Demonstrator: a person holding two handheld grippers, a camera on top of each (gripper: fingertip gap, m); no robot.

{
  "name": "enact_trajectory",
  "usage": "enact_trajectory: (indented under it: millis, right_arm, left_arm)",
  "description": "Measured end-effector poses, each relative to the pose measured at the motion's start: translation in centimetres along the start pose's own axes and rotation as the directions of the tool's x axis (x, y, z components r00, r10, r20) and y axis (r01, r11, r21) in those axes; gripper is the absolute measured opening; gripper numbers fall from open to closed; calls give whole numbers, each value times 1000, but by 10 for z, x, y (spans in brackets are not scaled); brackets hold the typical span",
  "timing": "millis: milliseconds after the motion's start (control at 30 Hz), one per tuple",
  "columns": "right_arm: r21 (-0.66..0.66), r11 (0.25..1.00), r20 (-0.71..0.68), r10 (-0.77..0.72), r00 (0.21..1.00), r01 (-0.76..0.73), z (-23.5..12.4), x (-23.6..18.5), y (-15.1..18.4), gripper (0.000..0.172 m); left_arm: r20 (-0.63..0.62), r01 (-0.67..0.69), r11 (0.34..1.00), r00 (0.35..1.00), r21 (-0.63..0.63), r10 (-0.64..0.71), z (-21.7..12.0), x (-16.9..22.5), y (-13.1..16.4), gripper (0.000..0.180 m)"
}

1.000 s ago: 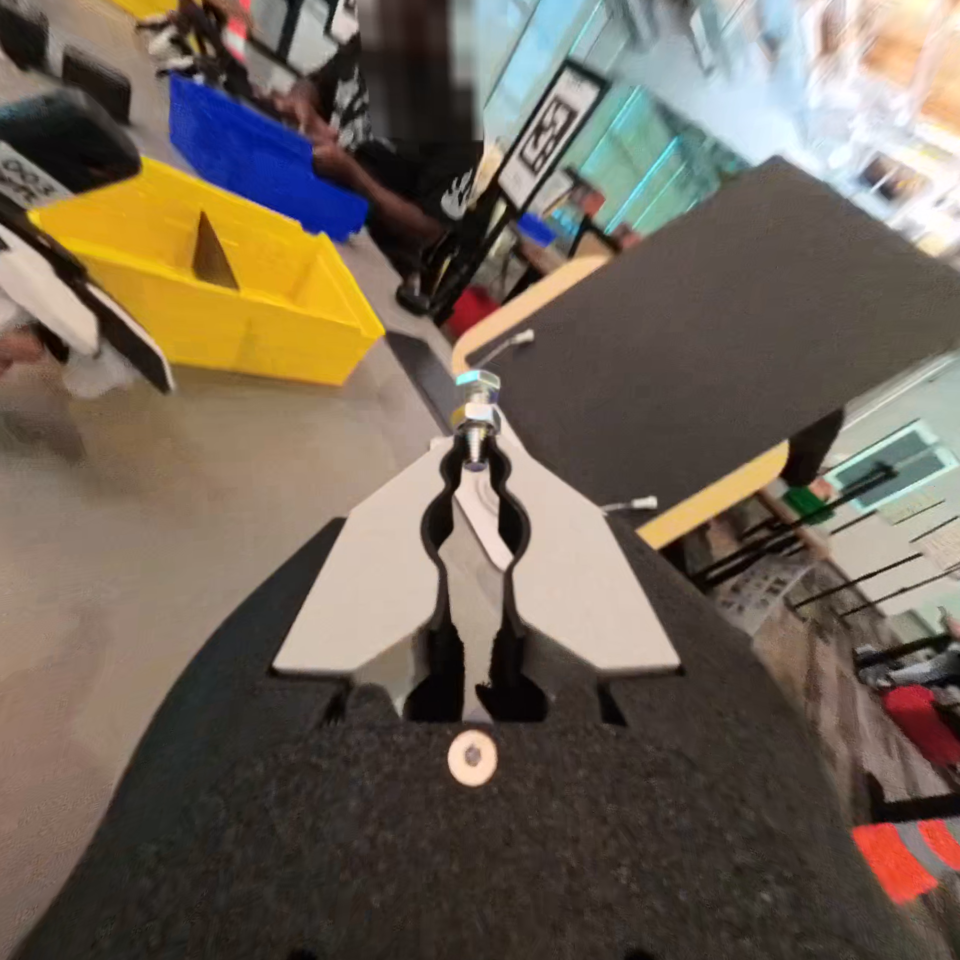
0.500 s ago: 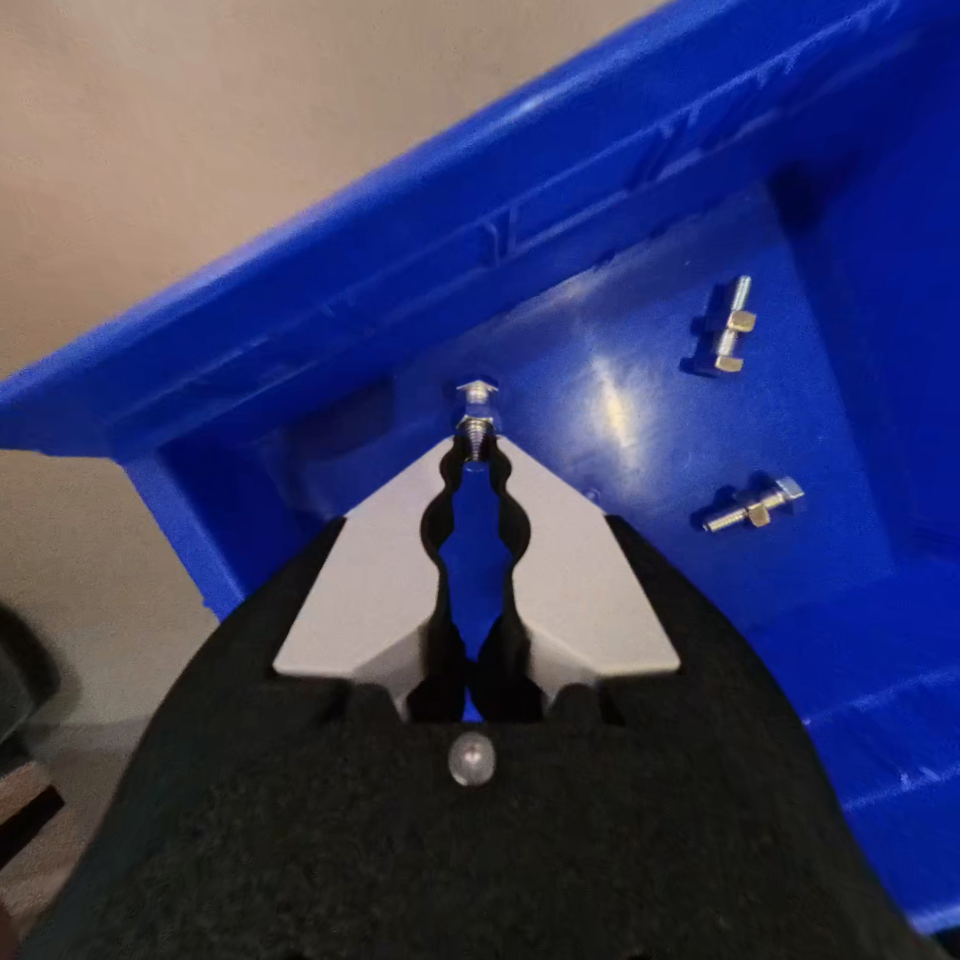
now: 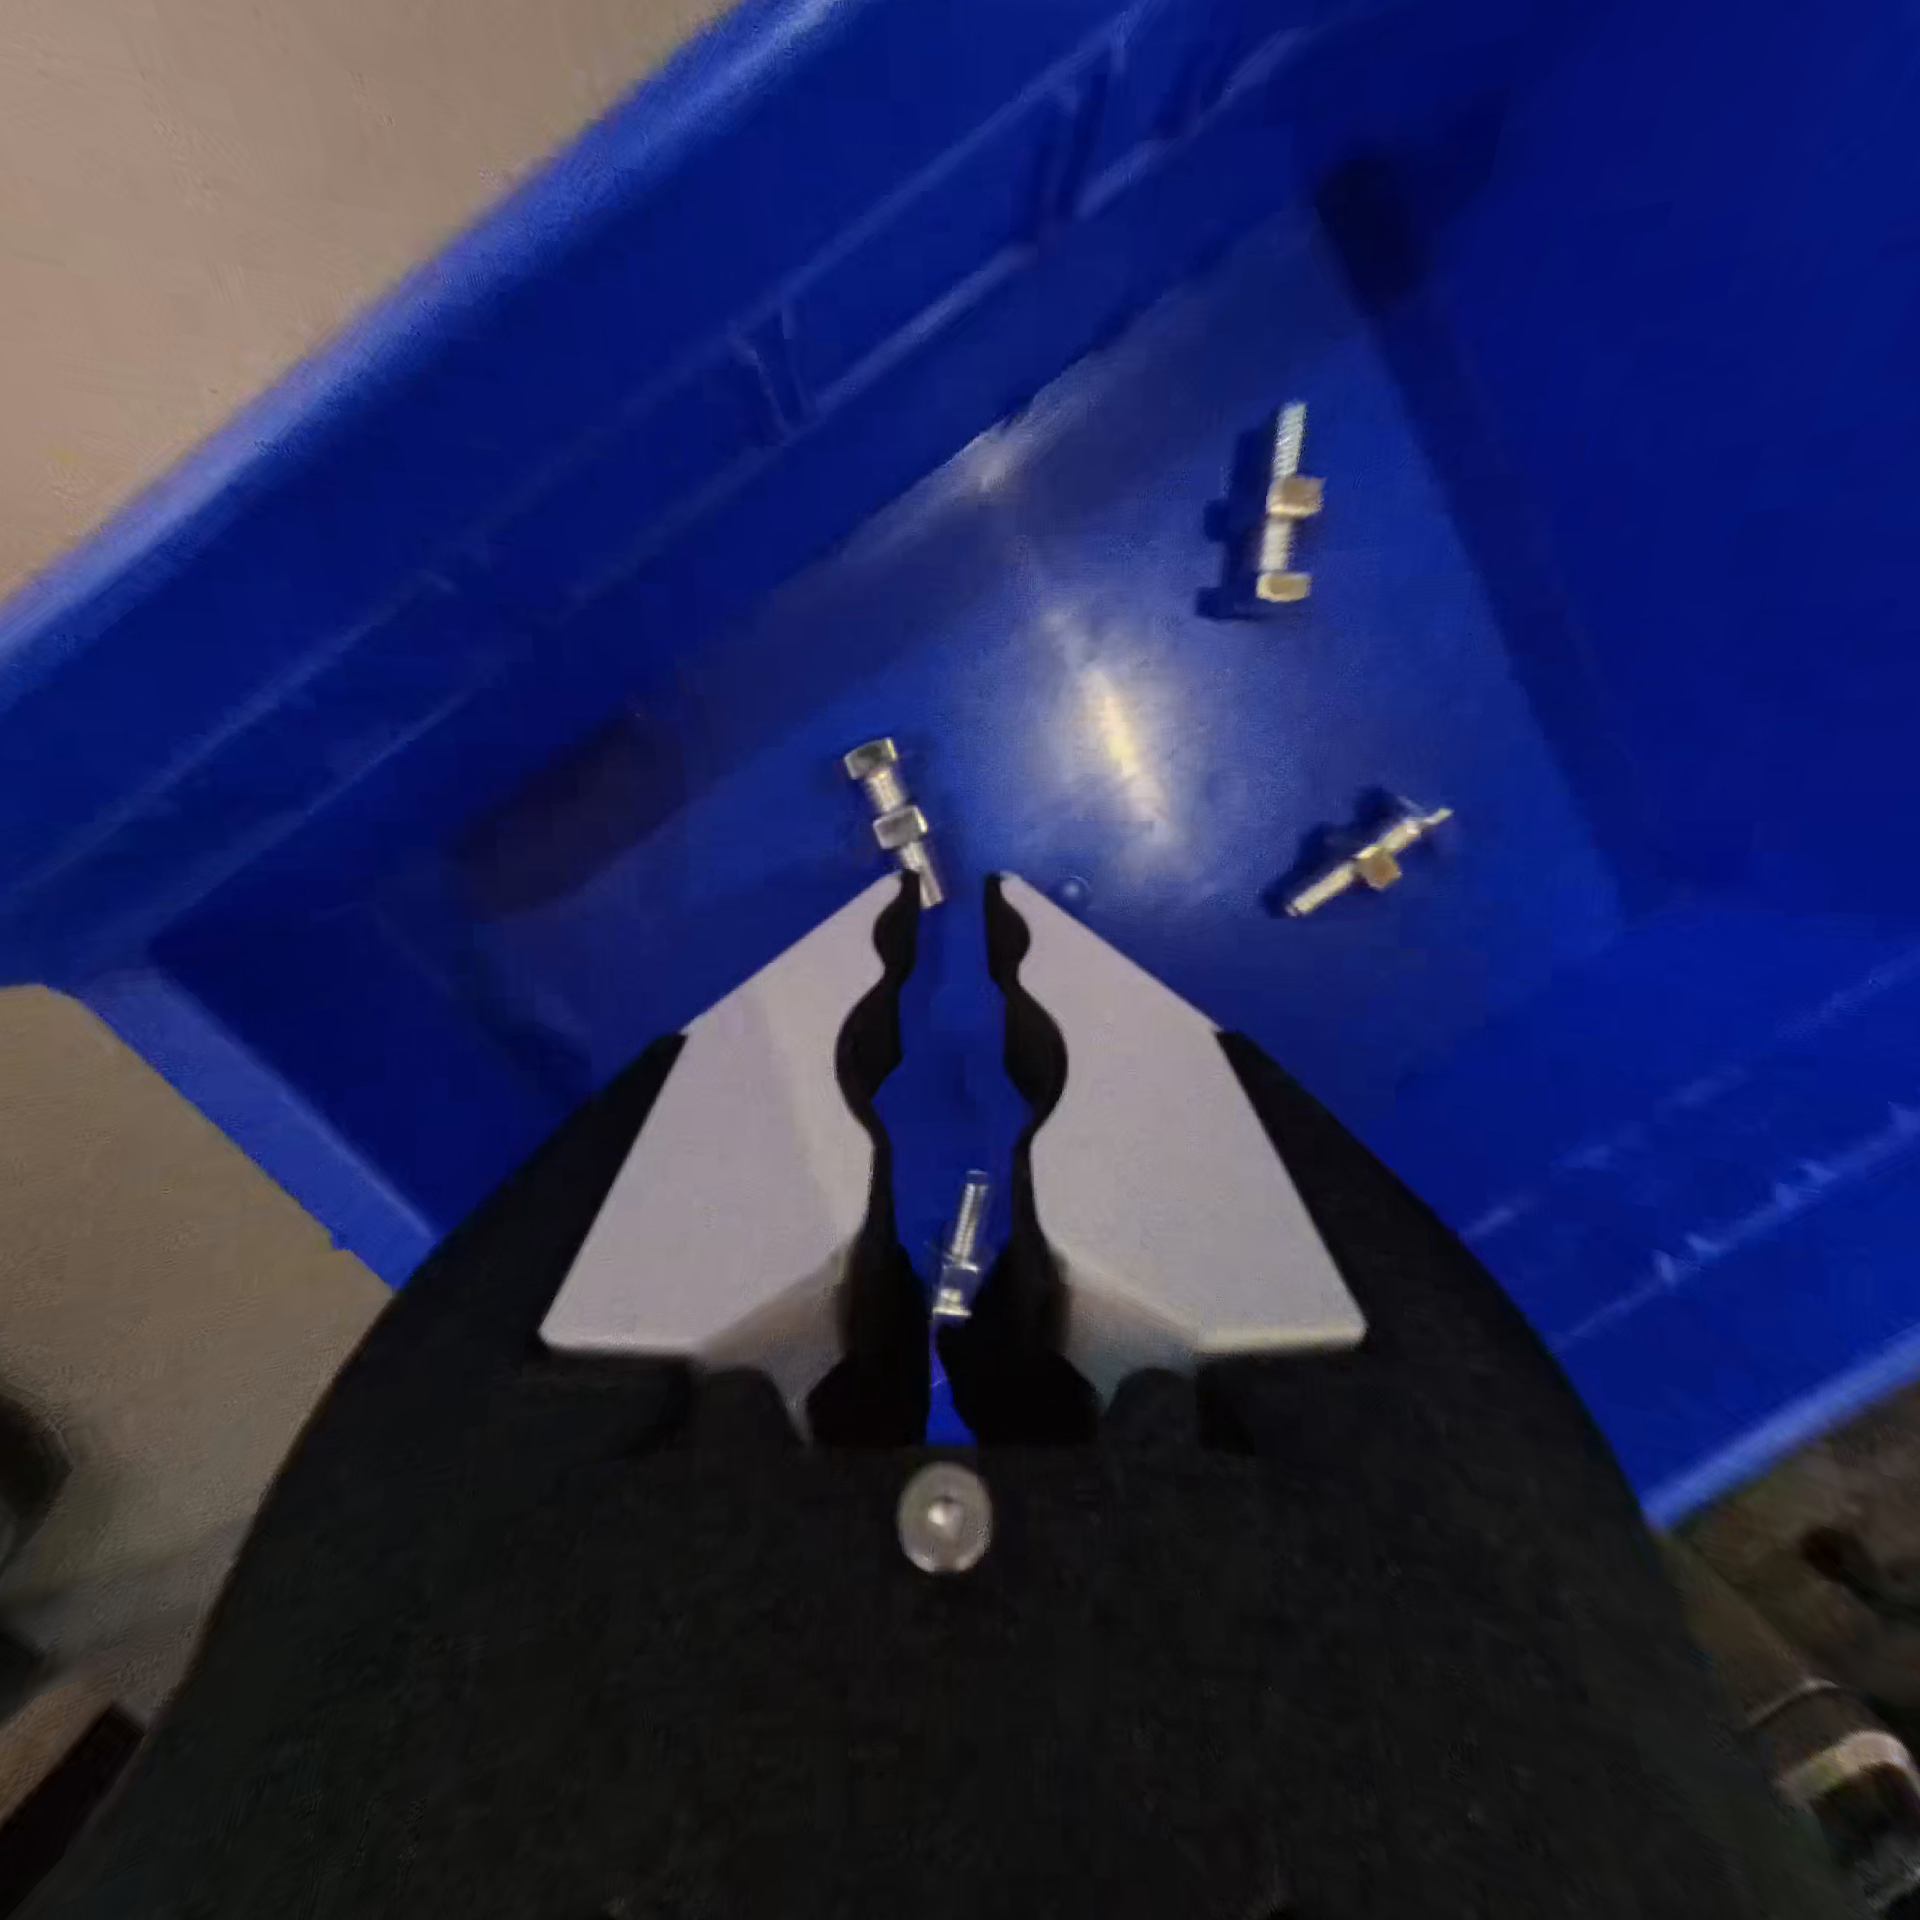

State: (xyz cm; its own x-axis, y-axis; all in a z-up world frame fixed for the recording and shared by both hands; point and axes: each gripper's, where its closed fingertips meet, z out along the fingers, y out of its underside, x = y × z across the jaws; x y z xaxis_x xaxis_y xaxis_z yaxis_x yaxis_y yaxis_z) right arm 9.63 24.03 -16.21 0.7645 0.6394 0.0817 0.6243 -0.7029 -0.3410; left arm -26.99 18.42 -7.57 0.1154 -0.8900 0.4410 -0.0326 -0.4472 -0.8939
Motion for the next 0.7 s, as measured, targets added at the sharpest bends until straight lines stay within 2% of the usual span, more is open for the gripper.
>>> enact_trajectory:
  millis: [33,100,133,200,267,333,367,433,500,567,633,700]
  right_arm:
    - [101,995,-56,24,998,-19,-17,2,-6,14]
    - [332,943,-181,102,978,-37,-55,0,-17,30]
    - [441,896,-229,171,958,-55,-74,-4,-19,35]
    - [636,765,-259,333,907,-100,-100,-21,-15,60]
    - [761,625,-266,546,795,-174,-113,-33,5,61]
    - [840,499,-258,711,655,-211,-112,-44,30,62]
    - [854,468,-259,762,593,-228,-106,-51,42,62]
    - [854,470,-291,786,545,-223,-91,-60,52,60]
    - [829,481,-255,778,574,-285,-72,-67,44,61]
    - [816,489,-232,766,600,-308,-63,-73,37,61]
    - [793,546,-299,737,606,-272,-58,-76,39,61]
    - [765,597,-366,713,598,-243,-59,-74,43,61]
  left_arm:
    - [-1,-8,1000,1000,5,8,-5,4,1,46]
    - [72,-61,998,996,13,60,-21,3,4,44]
    - [134,-106,994,986,19,103,-31,0,4,42]
    - [282,-209,978,940,26,193,-56,-8,0,39]
    - [425,-290,955,873,56,240,-85,-14,-9,38]
    - [509,-312,939,838,146,199,-115,-15,-19,38]
    - [529,-309,932,831,188,169,-128,-16,-23,38]
    - [626,-320,933,765,167,150,-153,-30,-23,39]
    - [740,-343,937,647,68,183,-176,-52,-19,39]
    - [798,-339,941,563,-14,215,-190,-67,-15,41]
    - [818,-298,951,525,-85,237,-196,-79,-2,45]
    - [830,-246,962,508,-117,231,-198,-88,11,63]
